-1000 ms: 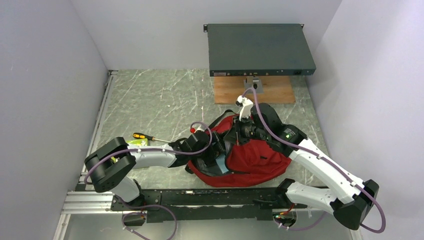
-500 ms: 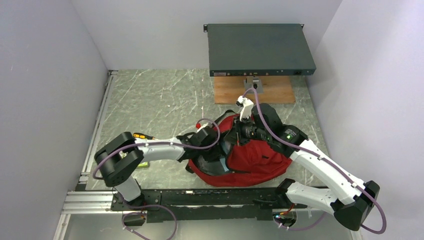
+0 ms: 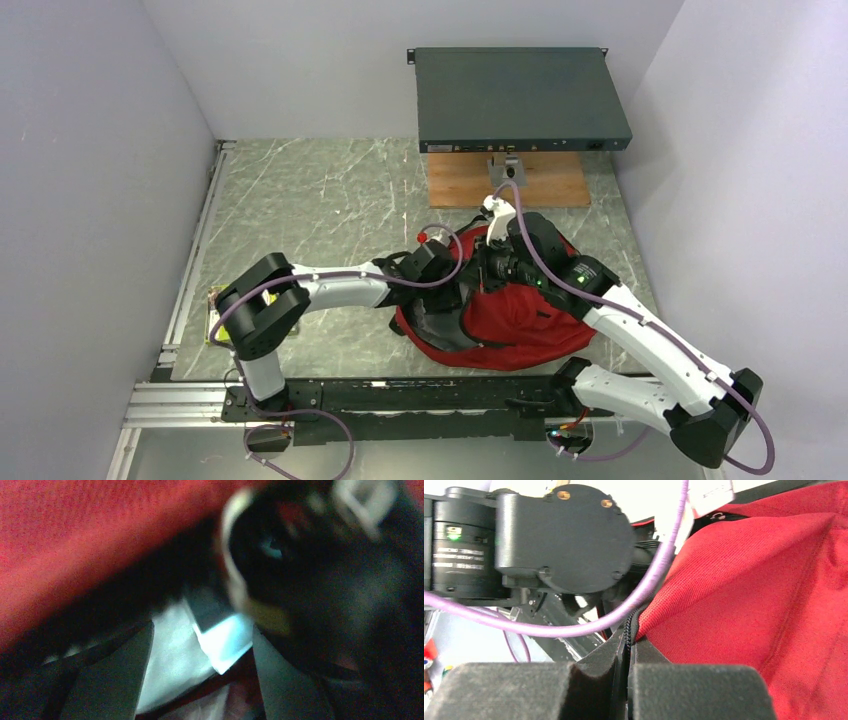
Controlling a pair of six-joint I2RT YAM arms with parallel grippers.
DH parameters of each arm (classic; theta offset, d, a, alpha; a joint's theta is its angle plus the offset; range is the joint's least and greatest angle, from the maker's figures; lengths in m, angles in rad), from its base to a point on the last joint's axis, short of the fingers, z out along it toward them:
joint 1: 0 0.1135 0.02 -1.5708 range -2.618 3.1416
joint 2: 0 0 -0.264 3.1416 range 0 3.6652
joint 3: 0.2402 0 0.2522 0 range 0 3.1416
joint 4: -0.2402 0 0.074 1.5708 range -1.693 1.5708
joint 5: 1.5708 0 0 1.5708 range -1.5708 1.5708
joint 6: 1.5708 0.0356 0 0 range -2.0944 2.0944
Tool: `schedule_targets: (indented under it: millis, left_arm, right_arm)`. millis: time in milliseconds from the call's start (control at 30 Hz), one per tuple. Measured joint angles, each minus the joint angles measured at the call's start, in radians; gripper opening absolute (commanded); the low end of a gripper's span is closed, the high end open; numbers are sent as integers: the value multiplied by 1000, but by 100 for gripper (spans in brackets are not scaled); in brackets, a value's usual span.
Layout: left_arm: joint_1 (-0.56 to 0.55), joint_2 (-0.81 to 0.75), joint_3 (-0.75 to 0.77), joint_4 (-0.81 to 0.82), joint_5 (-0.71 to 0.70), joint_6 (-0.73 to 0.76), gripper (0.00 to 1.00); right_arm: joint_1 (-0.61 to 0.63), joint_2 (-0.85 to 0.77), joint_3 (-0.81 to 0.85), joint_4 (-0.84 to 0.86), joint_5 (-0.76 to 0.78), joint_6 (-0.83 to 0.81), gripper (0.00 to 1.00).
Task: Pack the student bag
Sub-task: Place the book in the student bag.
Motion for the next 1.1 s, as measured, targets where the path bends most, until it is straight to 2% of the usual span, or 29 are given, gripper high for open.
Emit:
schedule_targets:
  millis: [133, 267, 433, 567, 733, 900, 1000, 1100]
  left_arm:
    - [0, -64, -40, 3, 31, 59, 94]
    - [2, -140, -64, 23, 73, 123, 99]
    - [10, -230, -121, -20, 82, 205, 100]
    - [10, -397, -150, -93, 94, 306, 100]
    - [18, -669, -148, -153, 126, 436, 100]
    - [65, -857, -123, -375, 39, 541, 100]
    - [216, -951, -116, -538, -47, 592, 100]
    - [434, -1003, -114, -667, -135, 640, 100]
  right_arm:
    - [4, -11, -9, -2, 54, 0, 0]
    - [5, -10, -9, -7, 113, 0, 0]
    - [15, -6, -9, 0, 112, 5, 0]
    - [14, 12, -11, -6, 147, -4, 0]
    - [14, 37, -24, -8, 164, -15, 18]
    - [14, 53, -23, -11, 184, -35, 41]
    - [14, 65, -9, -23, 202, -45, 50]
    - [14, 81, 29, -39, 213, -58, 60]
